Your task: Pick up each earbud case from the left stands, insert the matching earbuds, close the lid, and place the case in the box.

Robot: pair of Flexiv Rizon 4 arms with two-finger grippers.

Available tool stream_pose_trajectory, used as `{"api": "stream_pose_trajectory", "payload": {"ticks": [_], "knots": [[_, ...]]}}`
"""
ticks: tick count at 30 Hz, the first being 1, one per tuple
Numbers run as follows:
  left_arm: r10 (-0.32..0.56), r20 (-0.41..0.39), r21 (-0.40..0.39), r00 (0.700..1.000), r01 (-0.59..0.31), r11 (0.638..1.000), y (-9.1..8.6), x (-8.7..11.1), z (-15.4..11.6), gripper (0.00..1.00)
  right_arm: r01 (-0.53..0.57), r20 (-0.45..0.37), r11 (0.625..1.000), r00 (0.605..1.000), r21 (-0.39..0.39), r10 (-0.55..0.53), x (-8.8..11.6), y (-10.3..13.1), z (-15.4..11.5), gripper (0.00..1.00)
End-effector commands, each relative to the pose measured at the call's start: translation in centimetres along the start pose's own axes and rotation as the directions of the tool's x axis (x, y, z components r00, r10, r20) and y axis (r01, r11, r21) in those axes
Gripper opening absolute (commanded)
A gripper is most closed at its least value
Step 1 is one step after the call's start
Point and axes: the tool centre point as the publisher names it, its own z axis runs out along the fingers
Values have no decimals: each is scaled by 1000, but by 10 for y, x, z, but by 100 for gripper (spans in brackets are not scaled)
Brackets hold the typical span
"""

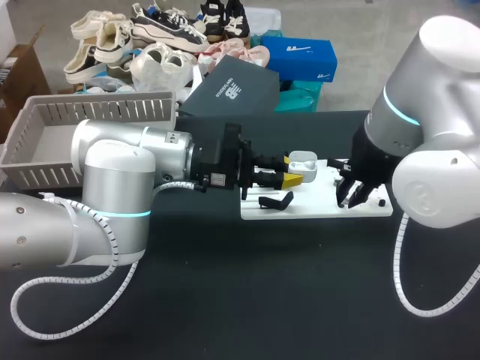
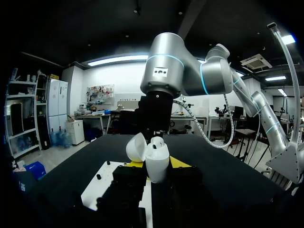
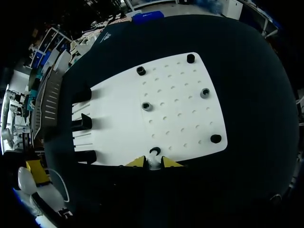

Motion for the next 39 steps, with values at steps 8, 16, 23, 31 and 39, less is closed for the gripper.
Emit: {"api": "stream_pose_trajectory", "payload": {"ticks": [8, 16, 23, 31, 39], "knots": [[1, 0, 0, 1000, -1, 1000, 0, 0, 0, 0, -3, 3, 1000, 1000, -13, 3, 1, -1, -5, 0], [1, 0, 0, 1000, -1, 1000, 0, 0, 0, 0, -11, 3, 999, 1000, -36, 11, 3, -3, -11, 0], [1, 0, 0, 1000, -1, 1000, 0, 0, 0, 0, -23, 30, 998, 999, -66, 25, 4, -6, -25, 0], [1, 0, 0, 1000, -1, 1000, 0, 0, 0, 0, -32, 114, 994, 993, -104, 44, 1, -11, -60, 0], [1, 0, 0, 1000, -1, 1000, 0, 0, 0, 0, 34, 243, 994, 970, -104, -7, 5, 3, -112, 0]]}}
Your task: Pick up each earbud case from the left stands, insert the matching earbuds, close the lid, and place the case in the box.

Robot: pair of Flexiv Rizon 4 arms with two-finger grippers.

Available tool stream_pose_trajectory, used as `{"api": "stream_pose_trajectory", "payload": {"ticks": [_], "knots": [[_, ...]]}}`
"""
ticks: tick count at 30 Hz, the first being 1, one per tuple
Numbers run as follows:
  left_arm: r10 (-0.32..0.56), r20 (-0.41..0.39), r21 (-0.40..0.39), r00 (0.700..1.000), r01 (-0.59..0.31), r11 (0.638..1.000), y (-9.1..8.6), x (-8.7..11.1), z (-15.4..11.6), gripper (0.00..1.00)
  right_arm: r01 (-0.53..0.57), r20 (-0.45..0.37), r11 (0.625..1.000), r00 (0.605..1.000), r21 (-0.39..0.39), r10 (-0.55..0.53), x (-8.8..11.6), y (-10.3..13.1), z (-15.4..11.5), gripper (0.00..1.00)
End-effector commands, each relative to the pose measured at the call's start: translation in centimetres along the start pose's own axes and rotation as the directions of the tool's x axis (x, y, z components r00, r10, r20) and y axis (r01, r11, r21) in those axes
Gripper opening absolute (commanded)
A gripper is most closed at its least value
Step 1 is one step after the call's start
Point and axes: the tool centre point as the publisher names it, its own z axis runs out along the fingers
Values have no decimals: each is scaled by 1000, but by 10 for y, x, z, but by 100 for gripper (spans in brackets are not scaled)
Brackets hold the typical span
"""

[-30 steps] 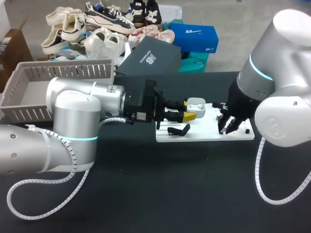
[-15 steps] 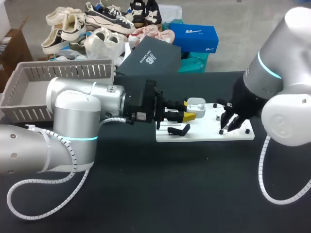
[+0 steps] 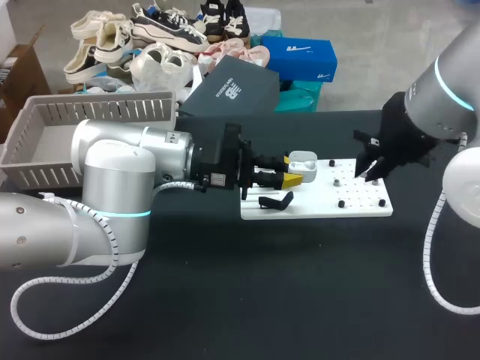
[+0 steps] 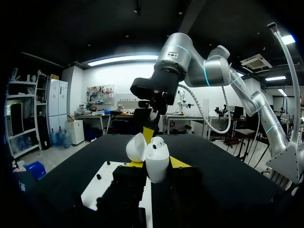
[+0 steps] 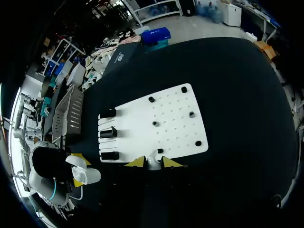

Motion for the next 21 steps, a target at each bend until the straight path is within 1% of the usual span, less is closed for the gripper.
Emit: {"api": "stream_pose_trajectory", "payload": {"ticks": [1, 7, 11, 15, 18, 21], "knots": [[1, 0, 0, 1000, -1, 1000, 0, 0, 0, 0, 28, 117, 999, 993, 15, -30, 12, 9, -36, 0], [1, 0, 0, 1000, -1, 1000, 0, 0, 0, 0, 120, 187, 992, 974, 39, -125, 14, 35, -64, 0], [1, 0, 0, 1000, -1, 1000, 0, 0, 0, 0, 158, 206, 987, 965, 43, -163, 14, 50, -78, 0], [1, 0, 0, 1000, -1, 1000, 0, 0, 0, 0, 206, 194, 977, 958, 48, -211, 16, 64, -85, 0], [1, 0, 0, 1000, -1, 1000, 0, 0, 0, 0, 241, 164, 969, 955, 43, -245, 17, 74, -87, 0], [1, 0, 0, 1000, -1, 1000, 0, 0, 0, 0, 288, 114, 957, 950, 31, -289, 21, 87, -89, 0]]}}
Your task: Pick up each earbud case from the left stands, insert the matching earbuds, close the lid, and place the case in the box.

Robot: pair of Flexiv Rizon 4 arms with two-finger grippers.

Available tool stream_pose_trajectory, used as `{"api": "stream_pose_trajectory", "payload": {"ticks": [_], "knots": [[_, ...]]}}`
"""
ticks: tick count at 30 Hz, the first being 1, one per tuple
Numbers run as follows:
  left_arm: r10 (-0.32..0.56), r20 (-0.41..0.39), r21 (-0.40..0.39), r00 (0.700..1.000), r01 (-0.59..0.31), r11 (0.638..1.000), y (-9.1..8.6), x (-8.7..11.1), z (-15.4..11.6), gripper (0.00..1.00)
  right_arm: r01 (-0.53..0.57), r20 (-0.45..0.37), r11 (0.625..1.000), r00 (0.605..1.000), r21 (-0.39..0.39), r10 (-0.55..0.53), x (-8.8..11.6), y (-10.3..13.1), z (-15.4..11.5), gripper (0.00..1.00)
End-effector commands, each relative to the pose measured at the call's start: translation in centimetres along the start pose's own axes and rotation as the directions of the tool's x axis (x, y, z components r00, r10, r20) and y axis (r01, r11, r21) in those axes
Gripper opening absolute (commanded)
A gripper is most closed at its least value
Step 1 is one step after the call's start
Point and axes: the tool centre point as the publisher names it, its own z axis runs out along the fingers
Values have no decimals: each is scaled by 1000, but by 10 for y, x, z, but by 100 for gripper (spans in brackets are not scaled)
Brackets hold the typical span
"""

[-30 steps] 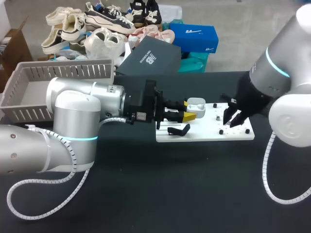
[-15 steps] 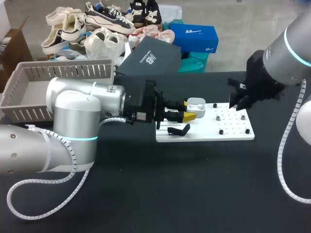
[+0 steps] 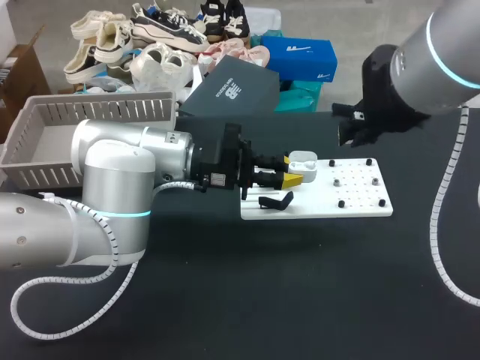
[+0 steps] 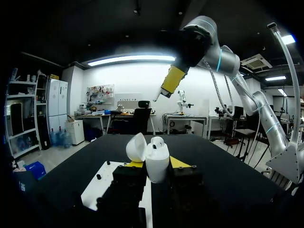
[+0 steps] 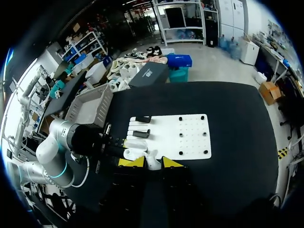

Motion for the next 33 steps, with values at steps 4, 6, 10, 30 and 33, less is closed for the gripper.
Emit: {"api": "stream_pose_trajectory", "payload": {"ticks": [4, 6, 10, 30, 33], "knots": [[1, 0, 0, 1000, -1, 1000, 0, 0, 0, 0, 91, -118, 995, 989, -28, -93, 2, 25, -7, 0], [1, 0, 0, 1000, -1, 1000, 0, 0, 0, 0, 125, -159, 991, 979, -41, -130, 3, 33, -9, 0], [1, 0, 0, 1000, -1, 1000, 0, 0, 0, 0, 177, -238, 982, 953, -65, -188, 2, 43, -12, 0], [1, 0, 0, 1000, -1, 1000, 0, 0, 0, 0, 312, -464, 948, 832, -61, -304, 10, 53, 10, 0], [1, 0, 0, 1000, -1, 1000, 0, 0, 0, 0, 296, -473, 952, 829, -79, -298, 11, 52, 13, 0]]}}
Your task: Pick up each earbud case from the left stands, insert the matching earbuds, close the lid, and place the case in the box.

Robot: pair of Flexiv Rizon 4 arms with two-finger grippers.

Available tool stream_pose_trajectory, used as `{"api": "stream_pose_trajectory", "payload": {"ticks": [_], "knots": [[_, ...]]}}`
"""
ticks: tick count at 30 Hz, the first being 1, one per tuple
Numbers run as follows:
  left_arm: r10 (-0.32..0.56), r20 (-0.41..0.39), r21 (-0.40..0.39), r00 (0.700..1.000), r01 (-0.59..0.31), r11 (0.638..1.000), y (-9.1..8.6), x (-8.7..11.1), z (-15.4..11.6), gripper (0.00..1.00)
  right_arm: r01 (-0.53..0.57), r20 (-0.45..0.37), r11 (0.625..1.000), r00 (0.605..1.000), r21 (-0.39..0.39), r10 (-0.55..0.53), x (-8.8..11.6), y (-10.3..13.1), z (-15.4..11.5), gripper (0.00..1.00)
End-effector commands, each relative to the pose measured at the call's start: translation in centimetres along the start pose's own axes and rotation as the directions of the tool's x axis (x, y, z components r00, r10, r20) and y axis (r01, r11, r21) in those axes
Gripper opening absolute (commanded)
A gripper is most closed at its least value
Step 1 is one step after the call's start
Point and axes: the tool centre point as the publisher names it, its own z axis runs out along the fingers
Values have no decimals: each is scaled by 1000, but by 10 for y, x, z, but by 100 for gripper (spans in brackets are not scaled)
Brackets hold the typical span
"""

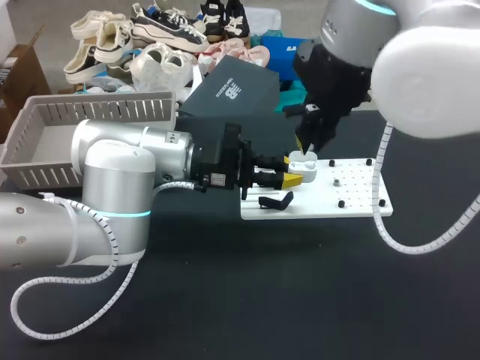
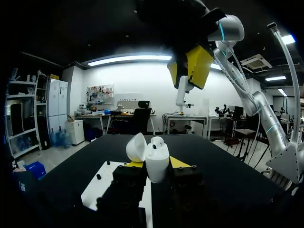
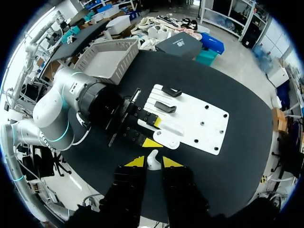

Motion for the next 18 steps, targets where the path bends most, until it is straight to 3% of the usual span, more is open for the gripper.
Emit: {"api": "stream_pose_trajectory", "payload": {"ticks": [1, 6, 18], "knots": [[1, 0, 0, 1000, -1, 1000, 0, 0, 0, 0, -4, -125, 1000, 992, -26, 0, -5, -4, 3, 0], [1, 0, 0, 1000, -1, 1000, 0, 0, 0, 0, -13, -155, 998, 988, -63, 3, -3, -6, 8, 0], [1, 0, 0, 1000, -1, 1000, 0, 0, 0, 0, -19, -151, 998, 988, -63, 9, -3, -7, 8, 0]]}}
